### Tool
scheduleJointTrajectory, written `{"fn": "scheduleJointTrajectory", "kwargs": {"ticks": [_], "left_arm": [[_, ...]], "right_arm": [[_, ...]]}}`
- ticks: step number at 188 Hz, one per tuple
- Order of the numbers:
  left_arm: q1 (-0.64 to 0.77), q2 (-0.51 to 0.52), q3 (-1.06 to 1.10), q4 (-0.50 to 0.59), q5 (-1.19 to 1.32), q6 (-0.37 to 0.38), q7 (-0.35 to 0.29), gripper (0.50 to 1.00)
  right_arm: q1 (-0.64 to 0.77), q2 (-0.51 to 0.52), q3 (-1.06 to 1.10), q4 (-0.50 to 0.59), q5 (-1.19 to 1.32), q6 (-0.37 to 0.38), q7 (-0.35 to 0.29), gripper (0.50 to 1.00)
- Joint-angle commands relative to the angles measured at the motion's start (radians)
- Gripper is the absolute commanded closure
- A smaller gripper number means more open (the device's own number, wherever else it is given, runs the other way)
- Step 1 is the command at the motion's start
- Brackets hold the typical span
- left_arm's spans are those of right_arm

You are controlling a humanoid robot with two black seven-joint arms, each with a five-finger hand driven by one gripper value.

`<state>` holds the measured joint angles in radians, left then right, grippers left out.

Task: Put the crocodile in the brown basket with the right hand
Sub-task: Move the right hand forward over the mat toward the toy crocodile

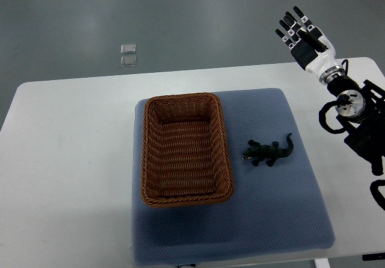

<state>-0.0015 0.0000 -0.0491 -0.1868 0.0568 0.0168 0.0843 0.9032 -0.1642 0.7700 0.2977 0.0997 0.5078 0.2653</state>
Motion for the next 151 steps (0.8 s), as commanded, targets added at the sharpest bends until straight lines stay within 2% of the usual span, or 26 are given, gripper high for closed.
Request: {"fn": "scheduleJointTrajectory", "kwargs": {"ticks": [1,69,105,127,151], "left_arm": [[0.000,0.000,0.000,0.000,0.000,-0.003,0.000,0.500],[0.000,0.000,-0.002,0.001,0.000,0.000,0.000,0.500],[0.002,0.000,0.000,0.001,0.000,0.000,0.000,0.500],[0.000,0.000,0.000,0.001,0.000,0.000,0.000,0.500],[0.000,0.000,0.000,0.001,0.000,-0.001,0.000,0.500]], "right_arm": [[0.002,-0.001,-0.001,0.000,-0.002,0.000,-0.001,0.581],[0.005,0.000,-0.009,0.003,-0.006,0.008,-0.006,0.583],[0.033,-0.021,-0.129,0.029,-0.063,0.015,-0.014,0.583],[0.063,-0.064,-0.212,0.084,-0.175,0.017,-0.040,0.583],[0.094,-0.144,-0.299,0.241,-0.397,0.009,-0.043,0.583]]}}
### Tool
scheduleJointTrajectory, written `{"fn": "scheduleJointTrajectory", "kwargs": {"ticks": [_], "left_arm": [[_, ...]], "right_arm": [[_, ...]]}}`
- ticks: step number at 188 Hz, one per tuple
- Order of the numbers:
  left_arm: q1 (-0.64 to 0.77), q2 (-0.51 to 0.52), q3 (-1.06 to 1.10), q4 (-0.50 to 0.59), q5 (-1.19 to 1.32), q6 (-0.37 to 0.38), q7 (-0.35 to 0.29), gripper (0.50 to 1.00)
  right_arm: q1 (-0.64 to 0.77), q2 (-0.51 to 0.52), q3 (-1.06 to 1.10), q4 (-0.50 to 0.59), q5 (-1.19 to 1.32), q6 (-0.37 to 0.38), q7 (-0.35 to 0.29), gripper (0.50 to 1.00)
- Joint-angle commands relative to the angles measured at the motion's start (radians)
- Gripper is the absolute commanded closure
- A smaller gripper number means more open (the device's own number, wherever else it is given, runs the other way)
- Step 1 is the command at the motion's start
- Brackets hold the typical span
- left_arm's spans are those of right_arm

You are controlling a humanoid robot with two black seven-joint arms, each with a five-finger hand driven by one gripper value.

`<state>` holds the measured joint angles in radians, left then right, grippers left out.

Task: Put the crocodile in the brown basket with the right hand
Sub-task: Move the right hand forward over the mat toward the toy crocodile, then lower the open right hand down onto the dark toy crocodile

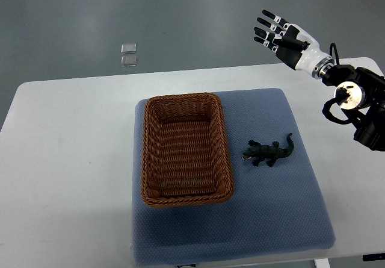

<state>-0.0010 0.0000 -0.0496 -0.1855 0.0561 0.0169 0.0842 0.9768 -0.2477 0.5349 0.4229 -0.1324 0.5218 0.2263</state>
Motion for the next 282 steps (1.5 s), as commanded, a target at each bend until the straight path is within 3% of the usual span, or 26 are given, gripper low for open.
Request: {"fn": "scheduleJointTrajectory", "kwargs": {"ticks": [1,22,67,89,116,203,282], "left_arm": [[0.001,0.000,0.001,0.000,0.001,-0.003,0.000,0.500],[0.000,0.000,0.001,-0.002,0.001,-0.003,-0.001,0.500],[0.000,0.000,0.001,-0.002,0.001,-0.003,0.000,0.500],[0.000,0.000,0.001,-0.002,0.001,-0.003,0.000,0.500],[0.000,0.000,0.002,-0.006,0.001,-0.005,0.000,0.500],[0.001,0.000,0.002,-0.002,0.001,-0.003,0.000,0.500],[0.000,0.000,0.002,-0.002,0.001,-0.003,0.000,0.500]], "right_arm": [[0.022,-0.070,-0.069,0.129,-0.186,-0.005,-0.004,0.583],[0.046,-0.147,-0.087,0.281,-0.412,-0.005,-0.051,0.583],[0.068,-0.341,-0.139,0.703,-0.817,0.000,-0.281,0.581],[0.083,-0.426,-0.200,0.793,-0.826,0.000,-0.347,0.581],[0.073,-0.496,-0.220,0.875,-0.836,-0.009,-0.371,0.581],[-0.010,-0.516,-0.259,0.901,-1.009,-0.100,-0.361,0.601],[-0.079,-0.496,-0.260,0.901,-1.115,-0.167,-0.302,0.673]]}}
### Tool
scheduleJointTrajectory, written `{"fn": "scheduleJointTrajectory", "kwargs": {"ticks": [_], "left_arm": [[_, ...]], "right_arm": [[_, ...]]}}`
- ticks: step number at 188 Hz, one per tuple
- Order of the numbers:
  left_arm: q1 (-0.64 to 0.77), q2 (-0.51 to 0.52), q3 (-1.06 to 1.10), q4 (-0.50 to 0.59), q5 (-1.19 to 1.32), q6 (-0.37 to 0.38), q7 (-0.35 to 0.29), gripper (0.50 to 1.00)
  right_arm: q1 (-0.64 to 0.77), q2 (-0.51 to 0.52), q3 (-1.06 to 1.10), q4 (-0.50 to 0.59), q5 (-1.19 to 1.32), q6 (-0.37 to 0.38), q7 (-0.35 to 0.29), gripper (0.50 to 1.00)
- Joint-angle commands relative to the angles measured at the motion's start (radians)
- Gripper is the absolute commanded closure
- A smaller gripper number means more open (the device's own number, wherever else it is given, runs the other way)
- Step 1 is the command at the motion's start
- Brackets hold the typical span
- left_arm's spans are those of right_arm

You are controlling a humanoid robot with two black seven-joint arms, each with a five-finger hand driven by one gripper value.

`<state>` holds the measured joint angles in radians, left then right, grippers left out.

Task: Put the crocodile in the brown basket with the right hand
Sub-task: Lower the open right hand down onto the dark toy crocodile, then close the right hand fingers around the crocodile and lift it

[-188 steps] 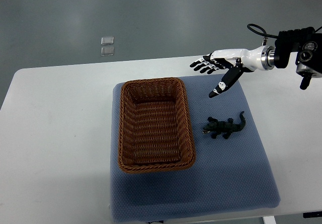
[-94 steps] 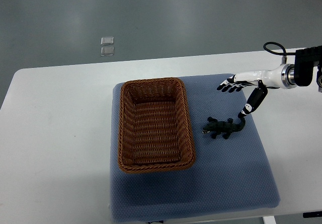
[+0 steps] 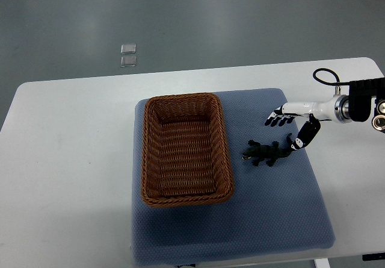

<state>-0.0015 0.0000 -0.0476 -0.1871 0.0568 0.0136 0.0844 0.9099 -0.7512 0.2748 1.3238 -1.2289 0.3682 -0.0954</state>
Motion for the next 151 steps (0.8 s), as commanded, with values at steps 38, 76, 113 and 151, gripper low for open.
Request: {"fn": "scheduleJointTrajectory", "kwargs": {"ticks": [38,76,113,151], "left_arm": [[0.000,0.000,0.000,0.000,0.000,0.000,0.000,0.500],[0.000,0.000,0.000,0.000,0.000,0.000,0.000,0.500],[0.000,0.000,0.000,0.000,0.000,0.000,0.000,0.500],[0.000,0.000,0.000,0.000,0.000,0.000,0.000,0.500]], "right_arm": [[-0.040,0.027,0.000,-0.001,-0.061,-0.038,0.052,0.683],[-0.065,0.046,-0.006,-0.015,-0.092,-0.063,0.088,0.681],[-0.075,0.058,-0.008,-0.032,-0.119,-0.063,0.103,0.681],[-0.075,0.064,-0.008,-0.041,-0.124,-0.066,0.115,0.691]]}}
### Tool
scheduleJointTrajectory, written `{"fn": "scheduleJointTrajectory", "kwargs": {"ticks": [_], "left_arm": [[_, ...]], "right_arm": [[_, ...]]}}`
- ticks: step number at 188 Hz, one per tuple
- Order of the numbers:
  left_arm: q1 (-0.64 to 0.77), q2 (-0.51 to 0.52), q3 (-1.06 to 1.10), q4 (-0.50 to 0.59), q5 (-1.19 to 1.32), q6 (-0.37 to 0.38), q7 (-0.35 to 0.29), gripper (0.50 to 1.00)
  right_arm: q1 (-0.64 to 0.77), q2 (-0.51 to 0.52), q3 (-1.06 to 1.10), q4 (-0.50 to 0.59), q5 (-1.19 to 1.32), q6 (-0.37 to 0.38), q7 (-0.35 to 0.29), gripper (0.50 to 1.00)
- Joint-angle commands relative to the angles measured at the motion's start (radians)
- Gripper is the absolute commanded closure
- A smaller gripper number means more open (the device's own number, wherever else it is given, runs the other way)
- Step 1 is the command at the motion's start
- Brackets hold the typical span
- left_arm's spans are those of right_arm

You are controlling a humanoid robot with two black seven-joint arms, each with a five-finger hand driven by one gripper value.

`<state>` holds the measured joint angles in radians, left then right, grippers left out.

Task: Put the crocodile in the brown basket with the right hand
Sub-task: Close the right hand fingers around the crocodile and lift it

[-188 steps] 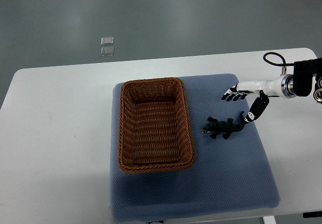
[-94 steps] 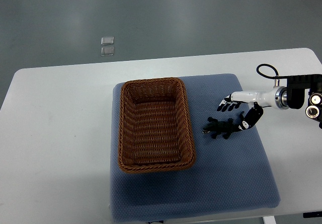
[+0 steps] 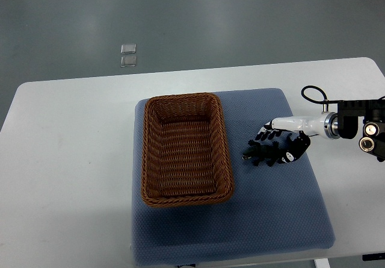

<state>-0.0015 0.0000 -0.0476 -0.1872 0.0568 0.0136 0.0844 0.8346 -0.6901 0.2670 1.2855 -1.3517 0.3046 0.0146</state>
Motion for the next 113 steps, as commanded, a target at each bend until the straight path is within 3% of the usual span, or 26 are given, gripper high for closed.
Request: {"fn": "scheduleJointTrajectory", "kwargs": {"ticks": [1,73,113], "left_arm": [[0.000,0.000,0.000,0.000,0.000,0.000,0.000,0.500],[0.000,0.000,-0.002,0.000,0.000,0.000,0.000,0.500],[0.001,0.000,-0.002,0.000,0.000,0.000,0.000,0.500]], "right_arm": [[-0.002,0.003,-0.002,-0.005,-0.001,-0.004,0.005,0.697],[-0.012,0.012,-0.031,-0.035,-0.047,-0.032,0.051,0.807],[-0.012,0.012,-0.037,-0.043,-0.047,-0.032,0.059,0.807]]}}
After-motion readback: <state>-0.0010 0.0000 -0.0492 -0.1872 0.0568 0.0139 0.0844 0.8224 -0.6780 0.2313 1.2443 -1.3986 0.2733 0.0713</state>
